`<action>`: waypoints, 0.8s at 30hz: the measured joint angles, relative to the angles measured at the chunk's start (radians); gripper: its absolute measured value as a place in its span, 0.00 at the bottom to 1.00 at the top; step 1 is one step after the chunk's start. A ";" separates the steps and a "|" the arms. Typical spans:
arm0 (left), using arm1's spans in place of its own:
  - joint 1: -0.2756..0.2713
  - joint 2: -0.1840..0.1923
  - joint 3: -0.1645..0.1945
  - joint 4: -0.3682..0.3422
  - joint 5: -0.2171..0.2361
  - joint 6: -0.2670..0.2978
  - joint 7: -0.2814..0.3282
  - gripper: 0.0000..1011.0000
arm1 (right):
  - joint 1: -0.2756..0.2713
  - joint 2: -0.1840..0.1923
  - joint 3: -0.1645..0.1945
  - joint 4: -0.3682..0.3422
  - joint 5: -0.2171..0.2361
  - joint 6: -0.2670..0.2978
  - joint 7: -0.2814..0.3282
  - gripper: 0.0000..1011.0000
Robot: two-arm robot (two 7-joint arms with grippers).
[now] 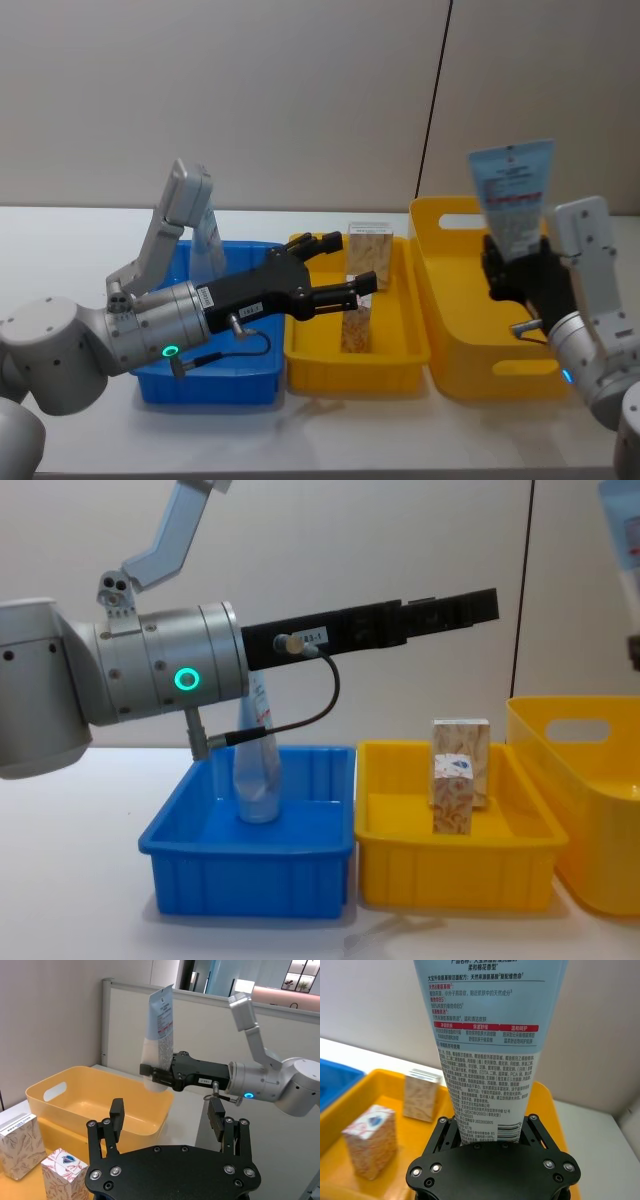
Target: Bimanual collaborative sorting of washing and personal care products
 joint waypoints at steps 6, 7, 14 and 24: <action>0.000 0.000 0.000 0.000 0.000 0.000 0.000 0.99 | 0.011 -0.031 0.046 0.028 0.018 0.050 -0.043 0.36; 0.000 0.000 0.000 0.000 0.000 0.000 0.000 0.99 | 0.013 -0.035 0.051 0.032 0.021 0.058 -0.048 0.36; 0.000 0.000 0.000 0.000 0.000 0.000 0.000 0.99 | 0.038 -0.069 0.083 0.081 0.042 0.116 -0.077 0.36; 0.000 0.000 0.000 0.000 0.000 0.000 0.000 0.99 | 0.074 -0.104 0.094 0.153 0.051 0.133 -0.086 0.35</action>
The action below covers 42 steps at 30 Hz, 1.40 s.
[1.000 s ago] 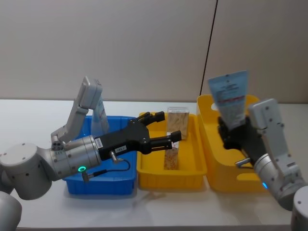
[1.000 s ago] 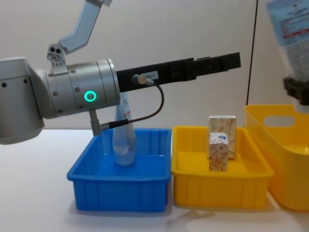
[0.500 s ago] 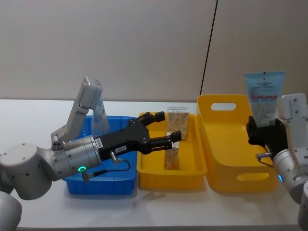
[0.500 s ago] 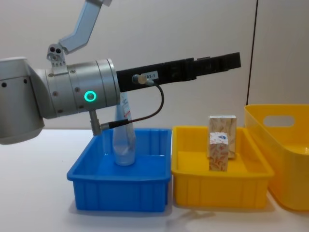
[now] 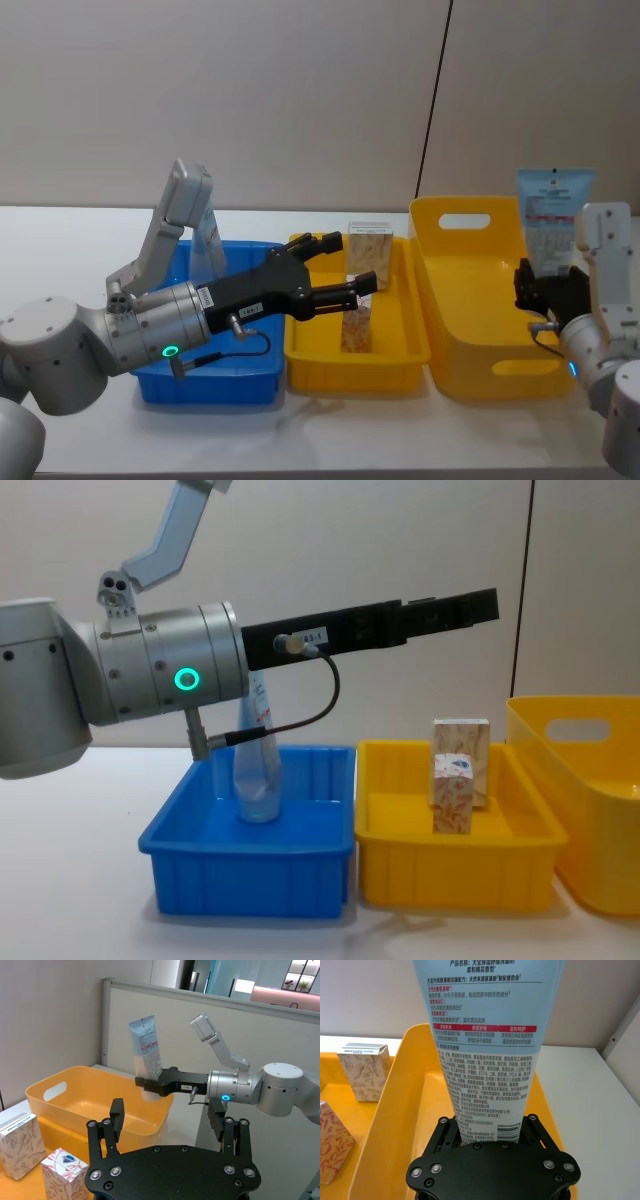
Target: Bimanual collaborative sorting of washing and personal care products
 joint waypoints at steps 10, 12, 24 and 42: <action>0.000 0.000 0.000 0.000 0.000 0.000 0.000 0.99 | 0.021 -0.017 0.001 0.040 -0.001 -0.008 -0.001 0.34; 0.000 0.000 0.000 0.000 0.000 0.000 0.000 0.99 | 0.024 -0.019 0.001 0.045 -0.001 -0.011 -0.001 0.34; 0.000 0.000 0.000 0.000 0.000 0.000 0.000 0.99 | 0.033 -0.027 0.001 0.063 -0.002 -0.014 -0.001 0.73; 0.000 0.000 0.000 0.000 0.000 0.000 0.000 0.99 | 0.036 -0.030 0.001 0.071 -0.003 -0.016 -0.001 0.99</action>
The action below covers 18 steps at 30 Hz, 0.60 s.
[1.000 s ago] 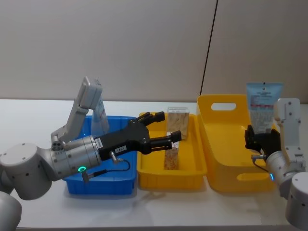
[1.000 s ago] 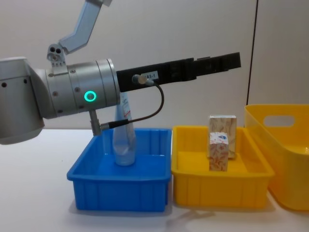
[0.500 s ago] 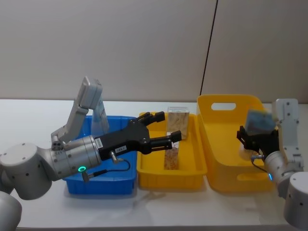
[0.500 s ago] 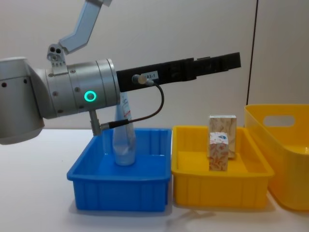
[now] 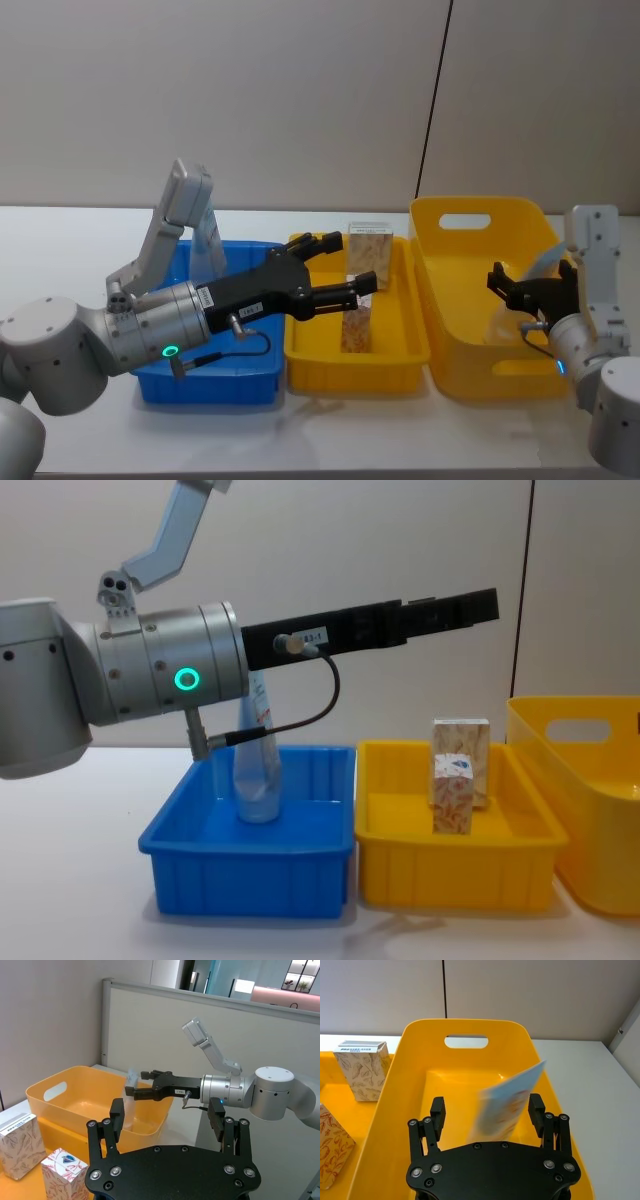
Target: Bimanual collaborative sorting of washing and personal care products
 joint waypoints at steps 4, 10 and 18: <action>0.000 0.000 0.000 0.000 0.000 0.000 0.000 0.99 | 0.000 0.000 0.000 0.000 0.000 0.000 0.000 0.99; 0.000 0.000 0.000 0.000 0.000 0.000 0.000 0.99 | -0.004 -0.001 0.005 -0.008 0.002 -0.015 0.010 0.99; 0.000 0.000 0.000 0.000 0.000 0.000 0.000 0.99 | -0.025 0.001 0.021 -0.049 0.034 -0.063 0.059 0.99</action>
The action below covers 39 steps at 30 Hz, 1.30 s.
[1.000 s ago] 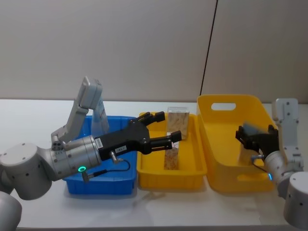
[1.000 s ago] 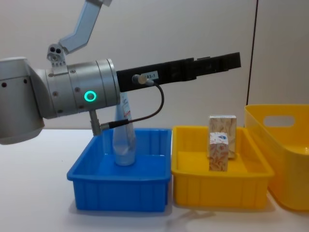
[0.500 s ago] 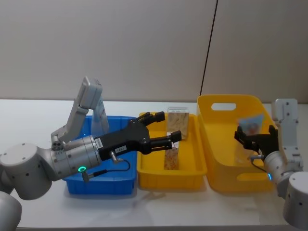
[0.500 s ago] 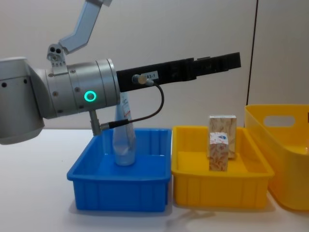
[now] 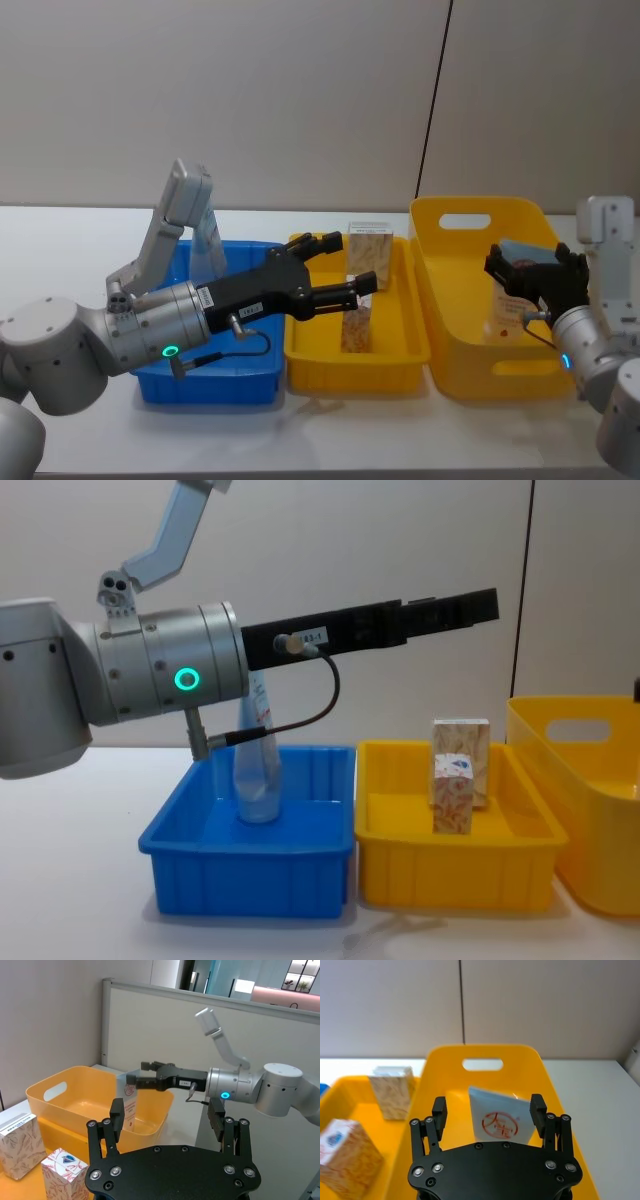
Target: Bimanual collaborative sorting of washing and personal care products
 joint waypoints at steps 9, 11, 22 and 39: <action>0.000 0.000 0.000 0.000 0.000 0.000 0.001 0.99 | -0.040 0.008 0.029 -0.077 0.074 -0.071 0.103 0.99; 0.001 0.001 0.000 -0.001 0.000 0.000 0.003 0.99 | -0.047 0.009 0.034 -0.091 0.087 -0.081 0.119 0.99; 0.046 0.019 -0.005 -0.051 0.045 -0.004 0.101 0.99 | -0.079 0.022 0.024 -0.126 0.104 -0.102 0.138 0.99; 0.146 0.062 -0.016 -0.161 0.145 -0.017 0.323 0.99 | -0.232 0.096 -0.080 -0.240 0.112 -0.179 0.124 0.99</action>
